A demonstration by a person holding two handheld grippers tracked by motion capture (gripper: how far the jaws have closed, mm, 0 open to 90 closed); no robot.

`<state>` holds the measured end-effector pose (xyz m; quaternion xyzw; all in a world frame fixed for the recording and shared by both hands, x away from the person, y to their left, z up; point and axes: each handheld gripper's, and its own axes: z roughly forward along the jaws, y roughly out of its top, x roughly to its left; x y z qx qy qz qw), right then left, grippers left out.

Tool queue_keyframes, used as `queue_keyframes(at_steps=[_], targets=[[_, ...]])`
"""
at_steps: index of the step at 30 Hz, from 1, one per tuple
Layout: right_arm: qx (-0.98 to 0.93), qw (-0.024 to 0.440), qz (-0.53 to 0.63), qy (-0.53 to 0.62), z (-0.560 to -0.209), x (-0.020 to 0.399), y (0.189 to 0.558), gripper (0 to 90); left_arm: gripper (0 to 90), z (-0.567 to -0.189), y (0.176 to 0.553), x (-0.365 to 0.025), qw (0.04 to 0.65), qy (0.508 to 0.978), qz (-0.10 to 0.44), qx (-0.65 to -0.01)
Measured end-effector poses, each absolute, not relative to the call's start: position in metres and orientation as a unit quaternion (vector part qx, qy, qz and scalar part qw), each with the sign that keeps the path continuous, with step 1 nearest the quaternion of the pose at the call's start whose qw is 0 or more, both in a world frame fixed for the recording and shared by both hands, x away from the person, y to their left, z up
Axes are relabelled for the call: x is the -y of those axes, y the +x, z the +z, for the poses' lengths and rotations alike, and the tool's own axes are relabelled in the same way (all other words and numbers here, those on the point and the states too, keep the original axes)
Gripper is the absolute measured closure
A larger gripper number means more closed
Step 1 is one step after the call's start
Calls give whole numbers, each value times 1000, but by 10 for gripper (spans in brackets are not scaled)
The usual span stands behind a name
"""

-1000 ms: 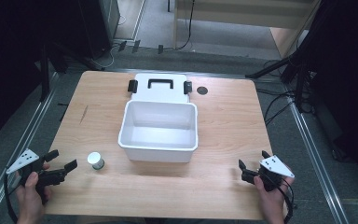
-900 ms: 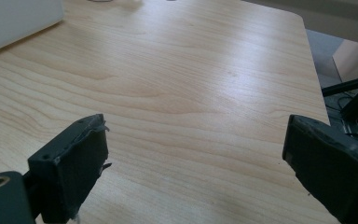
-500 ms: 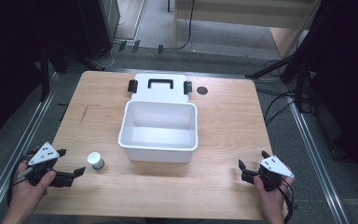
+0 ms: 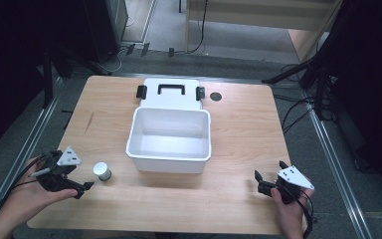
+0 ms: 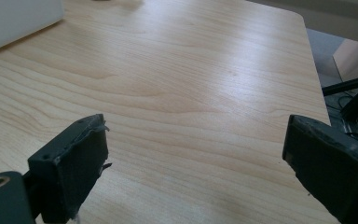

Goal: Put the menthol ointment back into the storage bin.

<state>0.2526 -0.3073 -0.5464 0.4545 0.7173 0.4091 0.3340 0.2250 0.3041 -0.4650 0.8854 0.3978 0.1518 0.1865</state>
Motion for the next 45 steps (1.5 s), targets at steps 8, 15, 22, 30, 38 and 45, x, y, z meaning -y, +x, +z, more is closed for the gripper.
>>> queue_keyframes(at_steps=[8,15,22,30,38,45], targets=[[-717,333,409,455,-546,308,253,69,152,-461,243,-285,125,899,124,-402],[-717,333,410,455,-546,308,253,69,206,-466,257,-271,77,912,103,-390],[-716,333,411,455,-546,308,253,69,370,-467,265,-264,76,915,88,-385],[-716,333,412,455,-546,308,253,69,378,-471,277,-260,57,916,74,-391],[-716,333,412,455,-546,308,252,69,378,-473,285,-253,41,918,67,-389],[-716,332,413,454,-546,308,252,69,390,-482,290,-246,31,921,57,-383]])
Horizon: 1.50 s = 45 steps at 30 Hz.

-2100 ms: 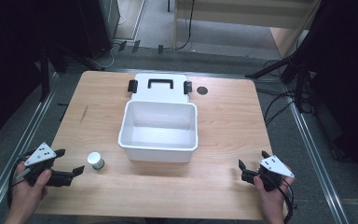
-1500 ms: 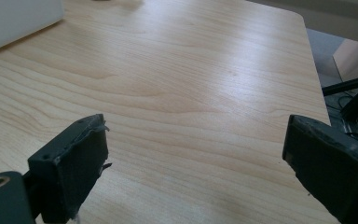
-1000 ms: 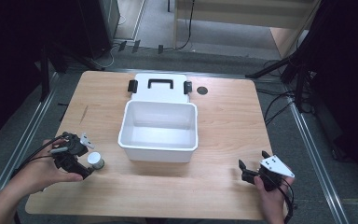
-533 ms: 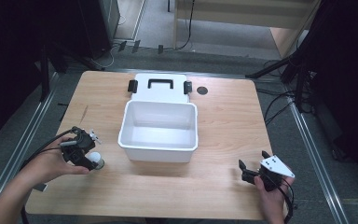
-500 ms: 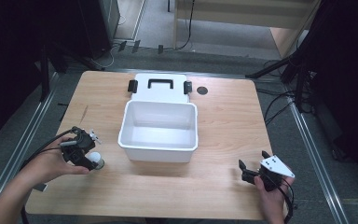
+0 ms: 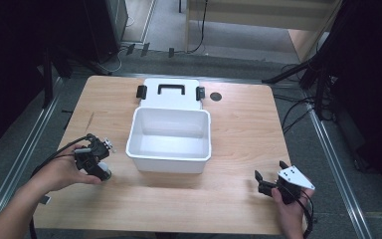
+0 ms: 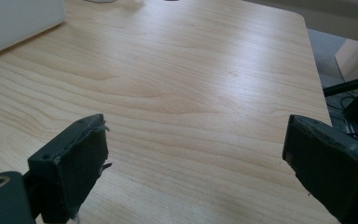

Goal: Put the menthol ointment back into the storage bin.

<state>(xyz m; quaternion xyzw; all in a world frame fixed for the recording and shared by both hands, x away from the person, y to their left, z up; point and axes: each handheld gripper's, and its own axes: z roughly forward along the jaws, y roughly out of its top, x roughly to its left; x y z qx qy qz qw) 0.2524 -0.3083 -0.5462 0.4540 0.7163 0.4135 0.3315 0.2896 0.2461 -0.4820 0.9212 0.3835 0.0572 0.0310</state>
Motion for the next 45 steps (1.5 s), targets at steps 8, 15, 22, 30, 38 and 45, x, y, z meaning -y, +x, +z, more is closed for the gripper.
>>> queue_keyframes(at_steps=[8,15,22,30,38,45], targets=[[-716,331,414,454,-546,308,252,69,461,-485,294,-249,28,921,39,-386],[-716,332,414,454,-546,308,252,69,506,-486,293,-249,24,923,31,-382],[-716,332,413,454,-546,308,252,69,510,-478,297,-254,35,924,31,-380],[-716,332,413,454,-546,308,253,69,511,-453,299,-255,26,925,32,-378],[-716,332,413,454,-546,308,252,69,511,-429,304,-251,14,927,40,-371],[-716,332,413,455,-546,308,253,69,512,-408,312,-250,11,929,41,-368]])
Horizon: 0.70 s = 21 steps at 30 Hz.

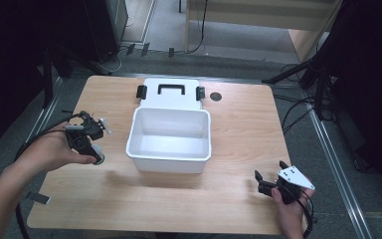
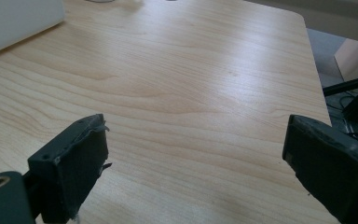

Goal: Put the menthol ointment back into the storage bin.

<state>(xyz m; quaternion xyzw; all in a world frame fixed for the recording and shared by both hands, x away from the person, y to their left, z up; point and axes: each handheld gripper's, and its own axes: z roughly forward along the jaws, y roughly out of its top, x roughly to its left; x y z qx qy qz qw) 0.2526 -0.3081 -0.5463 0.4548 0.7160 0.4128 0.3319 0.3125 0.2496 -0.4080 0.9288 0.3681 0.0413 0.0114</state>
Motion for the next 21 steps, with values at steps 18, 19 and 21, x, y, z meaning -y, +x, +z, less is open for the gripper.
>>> queue_keyframes(at_steps=[18,19,21], targets=[[-716,332,412,454,-546,308,253,69,513,-358,334,-233,24,932,45,-359],[-717,332,413,454,-546,308,253,69,513,-354,335,-231,24,933,47,-356],[-717,332,412,454,-546,308,253,69,513,-349,336,-227,27,933,50,-356]])
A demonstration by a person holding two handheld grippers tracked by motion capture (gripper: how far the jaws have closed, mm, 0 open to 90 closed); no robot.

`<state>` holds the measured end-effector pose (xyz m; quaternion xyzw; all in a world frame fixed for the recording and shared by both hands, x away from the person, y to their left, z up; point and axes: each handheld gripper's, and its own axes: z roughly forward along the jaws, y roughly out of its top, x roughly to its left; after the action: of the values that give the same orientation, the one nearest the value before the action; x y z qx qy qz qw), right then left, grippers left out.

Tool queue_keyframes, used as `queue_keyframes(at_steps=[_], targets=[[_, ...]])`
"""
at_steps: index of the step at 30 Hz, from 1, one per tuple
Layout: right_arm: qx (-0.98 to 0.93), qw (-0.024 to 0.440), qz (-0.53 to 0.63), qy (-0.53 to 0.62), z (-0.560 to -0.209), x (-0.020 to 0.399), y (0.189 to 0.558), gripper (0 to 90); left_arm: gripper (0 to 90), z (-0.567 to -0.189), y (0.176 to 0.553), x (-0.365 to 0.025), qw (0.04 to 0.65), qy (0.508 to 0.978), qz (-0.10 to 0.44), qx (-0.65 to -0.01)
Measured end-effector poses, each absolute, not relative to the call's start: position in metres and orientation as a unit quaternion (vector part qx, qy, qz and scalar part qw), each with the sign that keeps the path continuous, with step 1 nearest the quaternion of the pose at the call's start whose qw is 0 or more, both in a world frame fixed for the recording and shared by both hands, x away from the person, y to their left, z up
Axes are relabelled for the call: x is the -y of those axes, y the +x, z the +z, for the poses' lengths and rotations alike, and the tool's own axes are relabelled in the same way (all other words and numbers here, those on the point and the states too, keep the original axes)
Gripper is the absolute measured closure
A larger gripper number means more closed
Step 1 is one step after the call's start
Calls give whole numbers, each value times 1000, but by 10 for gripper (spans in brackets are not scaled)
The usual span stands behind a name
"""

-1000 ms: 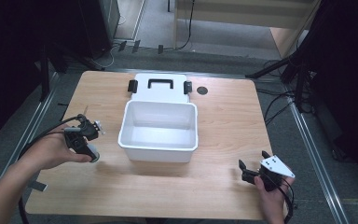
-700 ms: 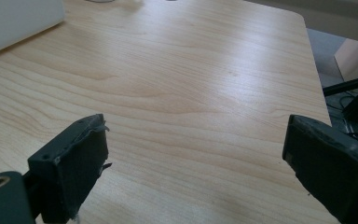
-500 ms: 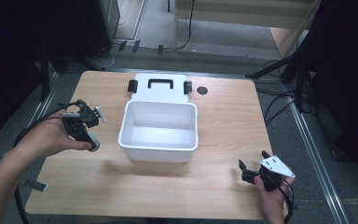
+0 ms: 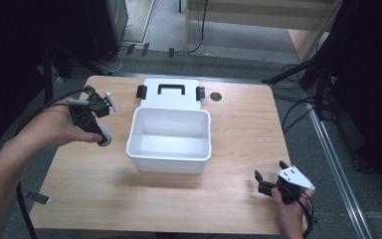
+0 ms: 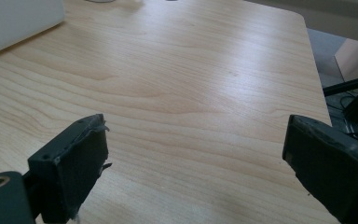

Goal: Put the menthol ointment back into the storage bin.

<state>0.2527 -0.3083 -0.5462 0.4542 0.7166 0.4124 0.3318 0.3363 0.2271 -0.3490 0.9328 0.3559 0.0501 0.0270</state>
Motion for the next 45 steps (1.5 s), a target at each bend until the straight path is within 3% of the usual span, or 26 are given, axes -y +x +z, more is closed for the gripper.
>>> queue_keyframes(at_steps=[26,45], targets=[[-716,331,415,453,-546,309,252,69,513,-326,355,-160,24,952,57,-299],[-715,332,418,452,-546,309,252,69,513,-342,365,-129,27,961,51,-270]])
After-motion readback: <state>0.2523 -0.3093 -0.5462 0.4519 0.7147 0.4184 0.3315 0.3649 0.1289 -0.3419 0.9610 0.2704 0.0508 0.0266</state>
